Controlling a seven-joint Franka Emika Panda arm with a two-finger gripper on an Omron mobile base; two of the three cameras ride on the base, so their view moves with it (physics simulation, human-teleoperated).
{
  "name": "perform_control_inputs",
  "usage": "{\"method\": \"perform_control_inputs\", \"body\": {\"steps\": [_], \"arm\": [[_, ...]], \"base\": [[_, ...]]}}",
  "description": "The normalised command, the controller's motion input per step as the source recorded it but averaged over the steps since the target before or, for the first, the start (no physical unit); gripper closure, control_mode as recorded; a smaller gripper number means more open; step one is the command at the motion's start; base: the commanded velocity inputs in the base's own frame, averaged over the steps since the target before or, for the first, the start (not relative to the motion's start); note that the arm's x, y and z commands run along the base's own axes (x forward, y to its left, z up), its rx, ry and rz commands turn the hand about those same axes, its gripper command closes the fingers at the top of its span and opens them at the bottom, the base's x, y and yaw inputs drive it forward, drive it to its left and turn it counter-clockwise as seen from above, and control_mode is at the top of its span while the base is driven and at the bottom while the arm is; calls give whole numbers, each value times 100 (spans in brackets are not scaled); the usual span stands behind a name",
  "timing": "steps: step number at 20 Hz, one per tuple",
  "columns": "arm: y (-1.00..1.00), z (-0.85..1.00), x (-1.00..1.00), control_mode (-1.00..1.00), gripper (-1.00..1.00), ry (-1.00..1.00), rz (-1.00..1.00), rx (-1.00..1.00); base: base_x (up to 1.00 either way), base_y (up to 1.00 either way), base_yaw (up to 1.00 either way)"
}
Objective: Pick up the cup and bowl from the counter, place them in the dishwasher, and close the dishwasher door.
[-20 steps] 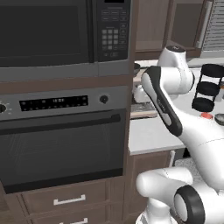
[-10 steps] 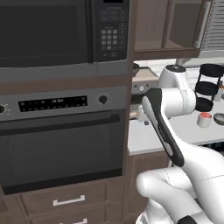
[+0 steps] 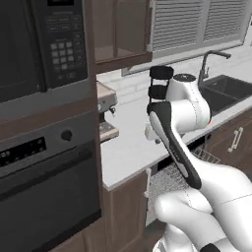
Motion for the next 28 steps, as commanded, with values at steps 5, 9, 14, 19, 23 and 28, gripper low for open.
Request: {"method": "perform_control_inputs", "body": {"steps": [5, 9, 14, 19, 23, 28], "arm": [[0, 0, 0, 100, -100, 0, 0, 0], [0, 0, 0, 100, -100, 0, 0, 0], [0, 0, 0, 100, -100, 0, 0, 0], [0, 0, 0, 100, -100, 0, 0, 0], [0, 0, 0, 100, -100, 0, 0, 0], [0, 0, 0, 100, -100, 0, 0, 0]], "base": [[0, 32, -87], [0, 77, -67], [45, 78, -15], [58, 27, -7], [60, -27, -9], [35, -22, -28]]}}
